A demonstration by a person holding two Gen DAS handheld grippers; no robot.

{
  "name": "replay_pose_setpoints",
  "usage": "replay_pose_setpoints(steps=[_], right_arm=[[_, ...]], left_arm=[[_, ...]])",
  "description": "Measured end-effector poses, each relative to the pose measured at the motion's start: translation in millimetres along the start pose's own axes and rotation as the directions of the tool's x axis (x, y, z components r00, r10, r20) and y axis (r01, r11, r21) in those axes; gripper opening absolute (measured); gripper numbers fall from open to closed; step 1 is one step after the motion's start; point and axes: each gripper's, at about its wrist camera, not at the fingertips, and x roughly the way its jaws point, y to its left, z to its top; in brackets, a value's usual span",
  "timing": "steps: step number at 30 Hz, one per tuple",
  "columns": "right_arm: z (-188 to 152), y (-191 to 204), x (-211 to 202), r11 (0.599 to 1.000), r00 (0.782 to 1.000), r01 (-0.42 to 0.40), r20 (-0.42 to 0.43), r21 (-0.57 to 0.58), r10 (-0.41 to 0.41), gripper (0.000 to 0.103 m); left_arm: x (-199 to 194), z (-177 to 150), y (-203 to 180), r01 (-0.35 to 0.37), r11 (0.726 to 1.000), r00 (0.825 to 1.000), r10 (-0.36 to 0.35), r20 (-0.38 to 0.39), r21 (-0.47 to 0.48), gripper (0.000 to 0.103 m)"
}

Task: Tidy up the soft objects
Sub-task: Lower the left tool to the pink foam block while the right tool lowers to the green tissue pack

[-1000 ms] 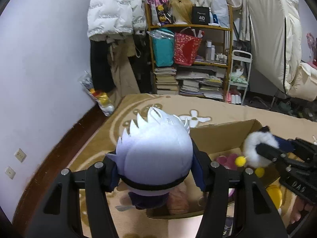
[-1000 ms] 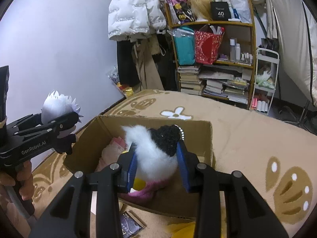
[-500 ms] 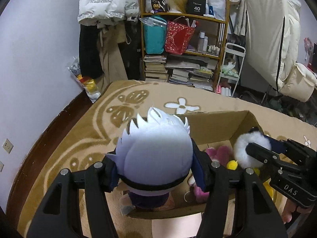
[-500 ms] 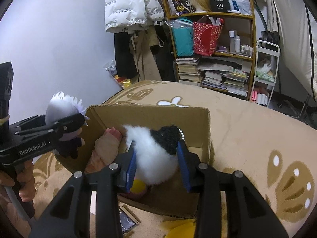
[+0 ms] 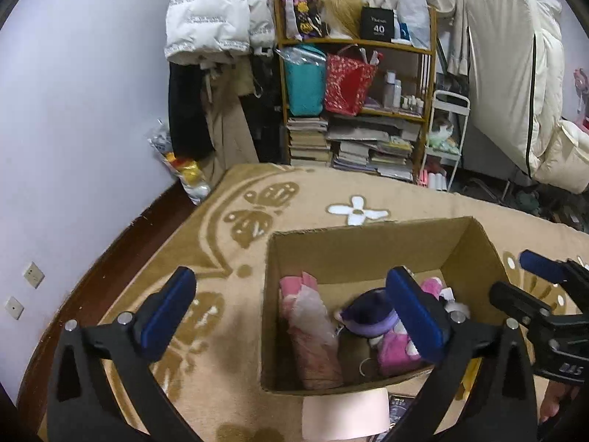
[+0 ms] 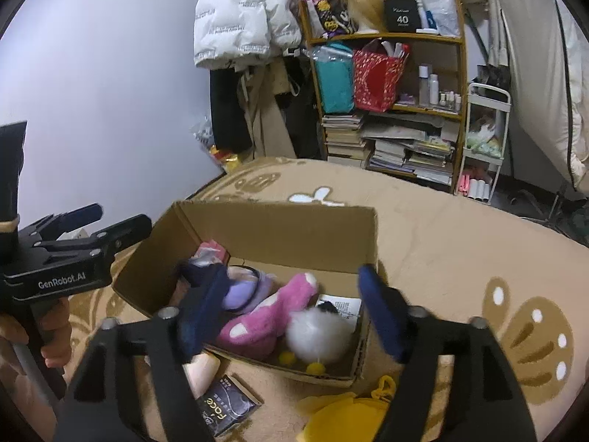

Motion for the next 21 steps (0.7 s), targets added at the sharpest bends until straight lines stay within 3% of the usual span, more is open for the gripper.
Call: replay_pose_setpoints(steps=[3, 12, 21], right_arm=[[1.8, 0.1, -12.1, 1.0, 1.0, 0.008, 0.025, 0.015, -0.008, 0.103], [-3.9, 8.6, -42.8, 0.999, 0.999, 0.028, 0.034, 0.016, -0.029, 0.103], [-32.2, 17.7, -62.5, 0.998, 0.999, 0.035, 0.006, 0.042, -0.035, 0.103]], left_arm=[[-7.5, 0.7, 2.7, 0.005, 1.0, 1.0, -0.005, -0.016, 0.005, 0.102], [-29.7, -13.3, 11.6, 0.043, 0.999, 0.995, -0.042, -0.088, 0.006, 0.102], [-40.8, -32.7, 18.4, 0.063, 0.998, 0.983, -0.063, -0.173, -0.009, 0.102]])
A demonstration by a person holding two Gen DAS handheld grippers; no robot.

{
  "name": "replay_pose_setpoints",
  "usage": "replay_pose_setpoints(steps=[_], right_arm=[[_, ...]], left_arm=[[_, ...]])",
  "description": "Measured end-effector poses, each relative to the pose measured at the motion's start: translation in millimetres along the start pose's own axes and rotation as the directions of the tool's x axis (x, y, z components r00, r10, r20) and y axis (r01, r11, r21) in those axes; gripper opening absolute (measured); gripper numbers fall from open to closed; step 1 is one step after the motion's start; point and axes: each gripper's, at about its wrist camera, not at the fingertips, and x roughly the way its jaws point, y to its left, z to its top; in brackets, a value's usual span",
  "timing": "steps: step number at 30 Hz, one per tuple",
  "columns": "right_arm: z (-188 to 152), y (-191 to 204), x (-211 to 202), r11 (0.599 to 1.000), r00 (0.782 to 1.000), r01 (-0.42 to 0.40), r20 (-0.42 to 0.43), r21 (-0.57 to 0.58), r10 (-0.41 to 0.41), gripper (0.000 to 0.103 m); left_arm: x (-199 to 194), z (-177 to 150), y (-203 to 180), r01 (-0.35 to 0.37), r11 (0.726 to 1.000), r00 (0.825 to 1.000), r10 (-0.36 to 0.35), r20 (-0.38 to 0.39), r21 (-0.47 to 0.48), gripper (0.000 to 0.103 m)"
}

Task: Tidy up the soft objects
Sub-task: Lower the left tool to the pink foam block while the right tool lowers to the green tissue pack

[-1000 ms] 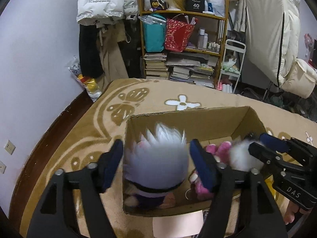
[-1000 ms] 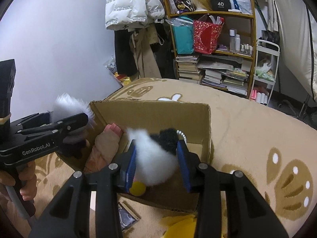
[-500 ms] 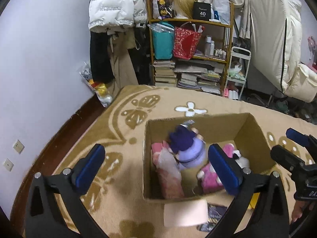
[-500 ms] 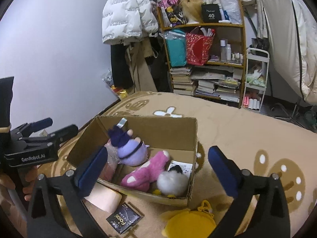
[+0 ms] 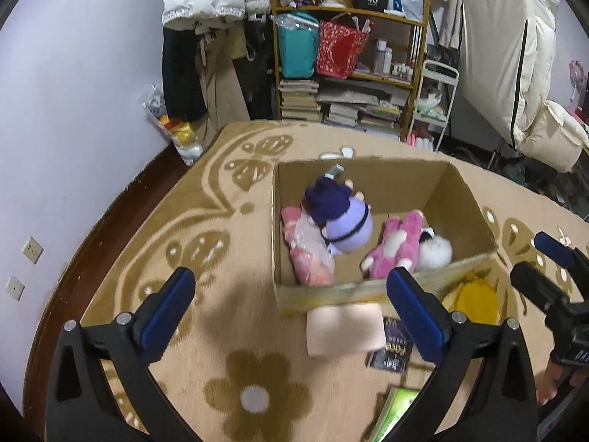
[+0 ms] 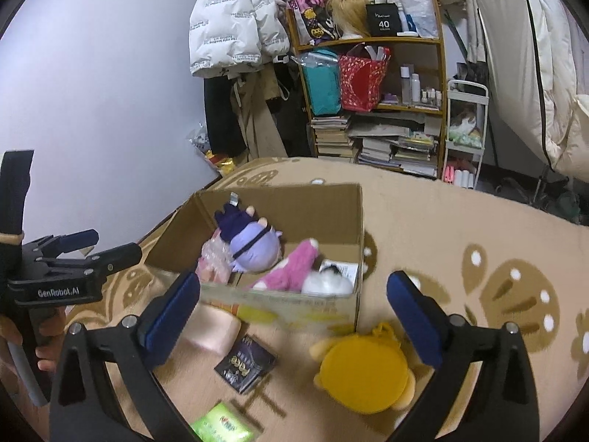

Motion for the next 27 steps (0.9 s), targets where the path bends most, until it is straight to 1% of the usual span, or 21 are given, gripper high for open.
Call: replay_pose_setpoints(steps=[3, 7, 14, 16, 17, 20, 23, 25, 27], right_arm=[[-10.6, 2.5, -2.8, 1.0, 1.0, 0.008, -0.012, -0.004, -0.008, 0.103], [-23.0, 3.7, -4.6, 1.0, 0.999, 0.012, -0.043, 0.007, -0.011, 0.103], [-45.0, 7.6, -4.8, 0.999, 0.995, 0.001, -0.099, 0.051, 0.004, 0.103], [-52.4, 9.6, -3.2, 0.997, 0.992, -0.015, -0.122, 0.072, 0.023, 0.098], [-57.1, 11.5, -0.8, 0.996, 0.989, -0.022, -0.144, 0.083, 0.033, 0.097], [-68.2, 19.3, 6.6, 0.996, 0.981, -0.027, -0.189, 0.088, 0.044, 0.091], [-81.6, 25.7, 18.0, 0.995, 0.968, -0.025, -0.247, 0.095, 0.047, 0.087], [-88.4, 28.8, 24.7, 0.994, 0.959, -0.035, -0.277, 0.101, 0.062, 0.08], [-93.7, 33.1, 30.9, 0.995, 0.952, -0.034, -0.301, 0.094, 0.061, 0.08]], left_arm=[[-1.8, -4.6, 3.6, 0.023, 0.999, 0.999, -0.024, -0.029, -0.022, 0.102], [0.7, -13.5, 7.3, 0.034, 0.999, 0.997, -0.036, -0.069, -0.038, 0.102], [14.4, -23.5, 6.2, 0.068, 0.997, 0.979, -0.075, -0.188, -0.043, 0.102], [18.3, -26.7, 5.8, 0.072, 0.996, 0.975, -0.08, -0.208, -0.044, 0.102], [20.4, -27.9, 6.1, 0.072, 0.997, 0.973, -0.079, -0.216, -0.043, 0.102], [27.6, -29.8, 4.4, 0.078, 0.996, 0.967, -0.085, -0.24, -0.038, 0.102], [35.8, -31.9, 0.3, 0.083, 0.996, 0.961, -0.087, -0.264, -0.025, 0.102], [41.3, -32.1, -1.6, 0.093, 0.995, 0.956, -0.096, -0.278, -0.024, 0.102], [45.8, -31.8, -3.5, 0.106, 0.994, 0.951, -0.108, -0.289, -0.025, 0.102]])
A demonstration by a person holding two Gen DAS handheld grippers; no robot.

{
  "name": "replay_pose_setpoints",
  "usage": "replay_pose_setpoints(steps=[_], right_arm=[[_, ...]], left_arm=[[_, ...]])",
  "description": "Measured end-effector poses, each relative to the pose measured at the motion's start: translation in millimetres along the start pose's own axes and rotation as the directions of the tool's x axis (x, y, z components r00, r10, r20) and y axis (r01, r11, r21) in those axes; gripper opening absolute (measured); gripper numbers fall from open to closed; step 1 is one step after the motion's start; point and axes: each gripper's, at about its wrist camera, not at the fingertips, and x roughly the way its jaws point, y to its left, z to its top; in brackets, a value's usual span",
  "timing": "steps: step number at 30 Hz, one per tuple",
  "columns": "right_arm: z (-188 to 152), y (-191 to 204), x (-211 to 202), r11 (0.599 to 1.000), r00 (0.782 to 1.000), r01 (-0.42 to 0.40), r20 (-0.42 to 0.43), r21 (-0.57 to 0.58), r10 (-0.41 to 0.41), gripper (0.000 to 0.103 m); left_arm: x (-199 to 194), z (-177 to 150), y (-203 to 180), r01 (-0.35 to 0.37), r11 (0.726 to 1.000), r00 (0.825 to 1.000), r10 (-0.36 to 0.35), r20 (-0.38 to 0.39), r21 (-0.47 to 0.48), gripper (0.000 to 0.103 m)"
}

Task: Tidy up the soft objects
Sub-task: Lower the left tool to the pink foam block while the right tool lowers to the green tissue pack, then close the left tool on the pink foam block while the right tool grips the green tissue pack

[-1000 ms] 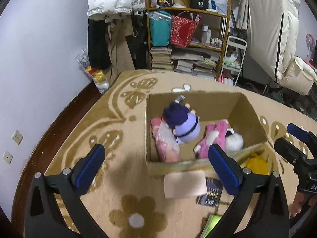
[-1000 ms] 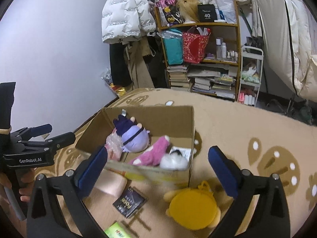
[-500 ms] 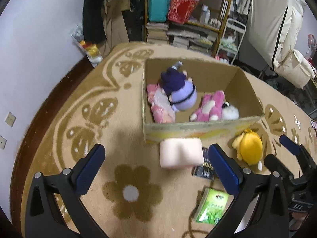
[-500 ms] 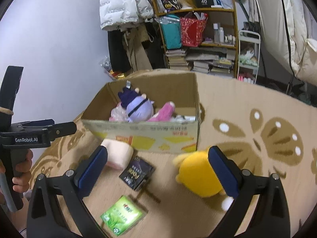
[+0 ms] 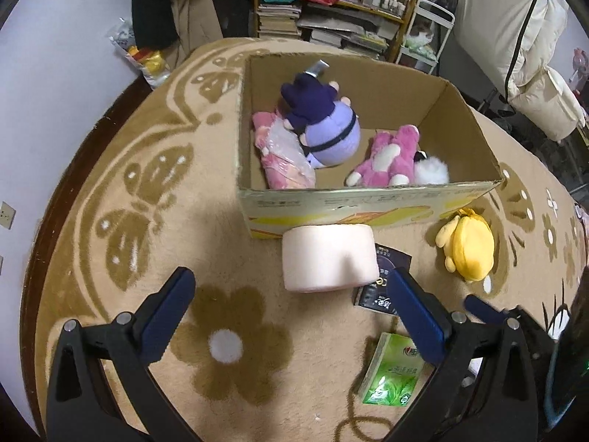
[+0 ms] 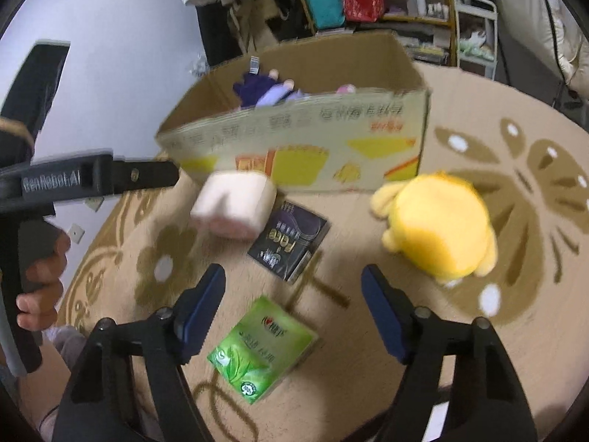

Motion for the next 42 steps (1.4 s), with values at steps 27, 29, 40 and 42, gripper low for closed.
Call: replay_pose_setpoints(steps=[27, 29, 40, 42], right_arm=[[-37.0, 24.7, 57.5, 0.994, 0.985, 0.105, -0.138, -0.034, -0.108, 0.067], [-35.8, 24.0, 59.5, 0.994, 0.986, 0.111, -0.12, -0.022, -0.113, 0.066], [-26.1, 3.4, 57.9, 0.993, 0.991, 0.118, -0.071, 0.019, -0.117, 0.064], [-25.2, 0.8, 57.3, 0.993, 0.992, 0.115, -0.065, 0.027, -0.113, 0.064]], left_arm=[[57.8, 12.2, -17.0, 0.122, 0.993, 0.983, -0.121, -0.136, -0.005, 0.102], [63.5, 12.6, -19.0, 0.135, 0.991, 0.98, -0.135, -0.143, -0.014, 0.102], [97.2, 11.5, -34.7, 0.105, 0.994, 0.977, -0.101, -0.189, 0.01, 0.08], [101.1, 9.8, -34.7, 0.084, 0.996, 0.977, -0.08, -0.196, 0.01, 0.079]])
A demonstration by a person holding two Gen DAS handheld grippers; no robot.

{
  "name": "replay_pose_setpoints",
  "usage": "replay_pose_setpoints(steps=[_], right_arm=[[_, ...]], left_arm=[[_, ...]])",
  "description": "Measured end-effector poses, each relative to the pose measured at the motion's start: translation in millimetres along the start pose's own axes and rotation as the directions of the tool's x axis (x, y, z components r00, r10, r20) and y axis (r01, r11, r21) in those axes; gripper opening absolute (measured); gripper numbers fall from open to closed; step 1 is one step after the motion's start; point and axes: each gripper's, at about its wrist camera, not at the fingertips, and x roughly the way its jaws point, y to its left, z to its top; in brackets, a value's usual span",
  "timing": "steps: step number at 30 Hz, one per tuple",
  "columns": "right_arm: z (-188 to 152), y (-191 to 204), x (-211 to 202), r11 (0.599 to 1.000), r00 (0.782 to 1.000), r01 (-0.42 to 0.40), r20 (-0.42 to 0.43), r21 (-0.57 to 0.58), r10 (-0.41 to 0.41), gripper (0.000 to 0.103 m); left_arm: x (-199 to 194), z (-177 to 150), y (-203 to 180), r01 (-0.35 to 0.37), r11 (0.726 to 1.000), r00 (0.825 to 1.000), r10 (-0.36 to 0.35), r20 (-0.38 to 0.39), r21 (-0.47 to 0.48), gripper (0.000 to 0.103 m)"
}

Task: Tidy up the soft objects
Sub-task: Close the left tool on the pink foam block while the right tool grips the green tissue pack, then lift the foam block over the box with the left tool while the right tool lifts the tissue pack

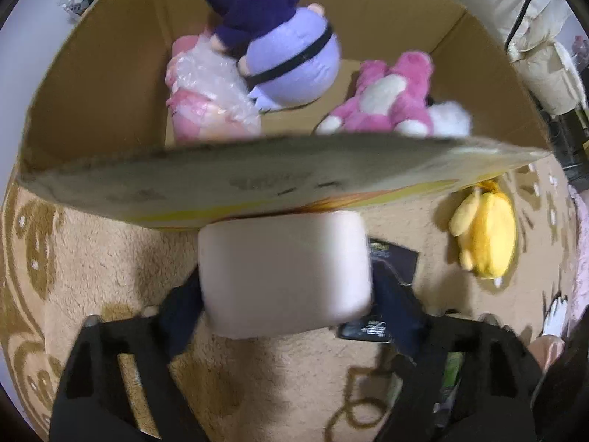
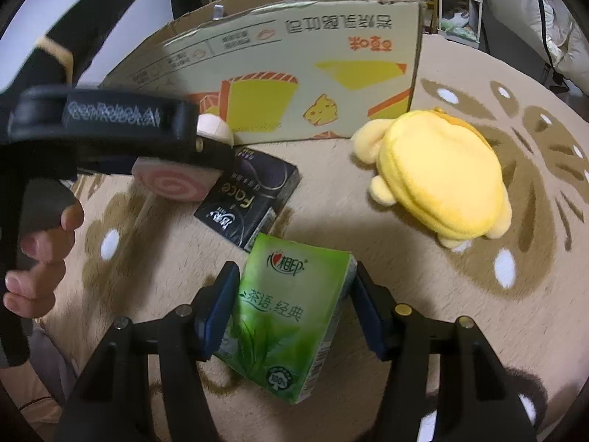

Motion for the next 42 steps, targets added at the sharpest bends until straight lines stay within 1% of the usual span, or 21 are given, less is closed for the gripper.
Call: replay_pose_setpoints(steps=[3, 7, 9, 12, 16, 20, 23, 25, 28, 31, 34, 37, 38, 39, 42], right_arm=[[1.6, -6.8, -3.4, 1.0, 1.0, -0.001, 0.013, 0.005, 0.001, 0.064], [3.8, -13.9, -9.6, 1.0, 0.999, -0.004, 0.033, 0.016, 0.003, 0.064], [5.7, -21.2, -16.7, 1.0, 0.999, -0.007, 0.047, 0.012, 0.007, 0.064], [6.1, -19.8, -21.7, 1.0, 0.997, -0.002, 0.071, 0.001, 0.002, 0.064], [4.0, -14.2, -30.9, 1.0, 0.995, -0.006, 0.101, -0.003, 0.007, 0.064], [4.9, -18.9, -40.5, 1.0, 0.992, -0.006, 0.128, -0.004, 0.006, 0.063], [10.8, -19.5, -42.1, 1.0, 0.99, -0.007, 0.143, 0.004, 0.007, 0.063], [11.2, -20.3, -45.8, 1.0, 0.989, -0.008, 0.151, 0.011, 0.006, 0.062], [12.9, -22.5, -49.2, 1.0, 0.986, -0.014, 0.164, 0.024, 0.01, 0.062], [11.4, -22.9, -54.6, 1.0, 0.983, -0.014, 0.181, 0.025, 0.01, 0.062], [11.1, -23.3, -61.8, 0.999, 0.978, -0.024, 0.207, 0.023, 0.019, 0.062], [13.6, -22.8, -69.0, 0.999, 0.972, -0.031, 0.234, 0.022, 0.025, 0.062], [14.1, -22.9, -71.5, 0.999, 0.97, -0.032, 0.242, 0.021, 0.026, 0.062], [15.1, -23.4, -74.8, 0.999, 0.967, -0.035, 0.252, 0.02, 0.029, 0.062], [19.9, -25.8, -86.7, 0.996, 0.953, -0.081, 0.296, 0.03, 0.068, 0.062]], left_arm=[[-1.9, -2.3, 1.3, 0.016, 1.0, 1.0, -0.016, 0.023, -0.02, 0.073], [-7.2, -7.0, 0.2, 0.004, 1.0, 0.999, -0.003, 0.042, -0.022, 0.066], [-9.6, -9.7, 0.0, -0.004, 1.0, 0.999, 0.006, 0.047, -0.026, 0.064], [-14.0, -14.1, 1.5, -0.006, 1.0, 0.999, 0.007, 0.05, -0.024, 0.064], [-20.9, -19.8, 5.2, -0.029, 0.999, 0.997, 0.031, 0.077, -0.03, 0.062], [-35.8, -29.8, 14.3, -0.047, 0.997, 0.992, 0.054, 0.116, -0.063, 0.06], [-49.7, -36.6, 18.8, -0.055, 0.995, 0.986, 0.067, 0.153, -0.083, 0.055], [-56.3, -40.1, 20.5, -0.063, 0.994, 0.982, 0.077, 0.17, -0.09, 0.049], [-61.7, -44.9, 21.5, -0.041, 0.995, 0.983, 0.056, 0.175, -0.091, 0.046], [-69.5, -49.3, 22.1, -0.061, 0.993, 0.976, 0.08, 0.201, -0.097, 0.046], [-86.5, -53.2, 22.9, -0.081, 0.991, 0.961, 0.106, 0.255, -0.106, 0.046], [-104.8, -58.4, 20.6, -0.14, 0.984, 0.937, 0.166, 0.309, -0.106, 0.046], [-111.9, -61.2, 19.3, -0.158, 0.982, 0.925, 0.184, 0.332, -0.103, 0.046], [-121.7, -65.1, 17.7, -0.181, 0.978, 0.908, 0.206, 0.365, -0.102, 0.046], [-142.1, -70.0, 17.4, -0.196, 0.975, 0.877, 0.222, 0.426, -0.104, 0.046]])
